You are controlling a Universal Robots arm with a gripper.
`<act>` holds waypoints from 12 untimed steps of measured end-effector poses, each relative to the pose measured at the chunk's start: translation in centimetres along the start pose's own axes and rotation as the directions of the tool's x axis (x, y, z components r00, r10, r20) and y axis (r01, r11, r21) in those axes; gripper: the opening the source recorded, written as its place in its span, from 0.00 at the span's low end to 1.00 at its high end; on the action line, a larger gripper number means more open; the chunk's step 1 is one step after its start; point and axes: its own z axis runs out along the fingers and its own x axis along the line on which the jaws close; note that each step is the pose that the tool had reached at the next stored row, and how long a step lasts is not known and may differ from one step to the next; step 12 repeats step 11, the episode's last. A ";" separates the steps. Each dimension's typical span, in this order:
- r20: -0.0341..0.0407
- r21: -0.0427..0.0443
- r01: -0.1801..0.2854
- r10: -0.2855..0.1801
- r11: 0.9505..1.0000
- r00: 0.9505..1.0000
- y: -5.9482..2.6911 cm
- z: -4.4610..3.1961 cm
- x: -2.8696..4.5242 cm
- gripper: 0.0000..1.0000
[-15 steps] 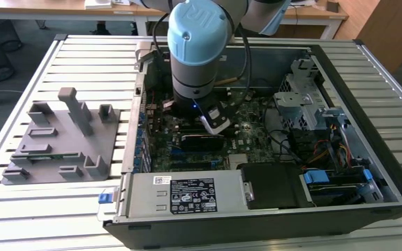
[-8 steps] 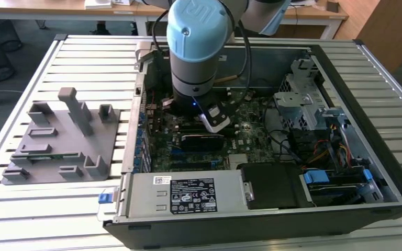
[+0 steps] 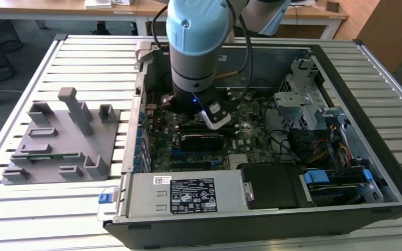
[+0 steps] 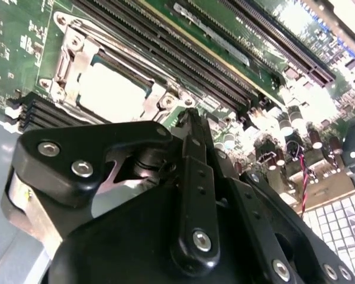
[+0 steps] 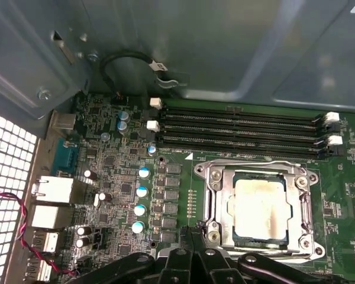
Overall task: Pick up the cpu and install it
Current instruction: 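Install the second cpu locking lever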
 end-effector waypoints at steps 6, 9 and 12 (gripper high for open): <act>0.000 0.000 0.000 0.000 1.000 1.000 0.11 -0.38 0.00 0.11; 0.000 0.000 0.000 0.000 1.000 1.000 0.19 -0.65 -0.01 0.11; 0.000 0.000 0.000 0.000 1.000 1.000 0.23 -0.76 -0.01 0.11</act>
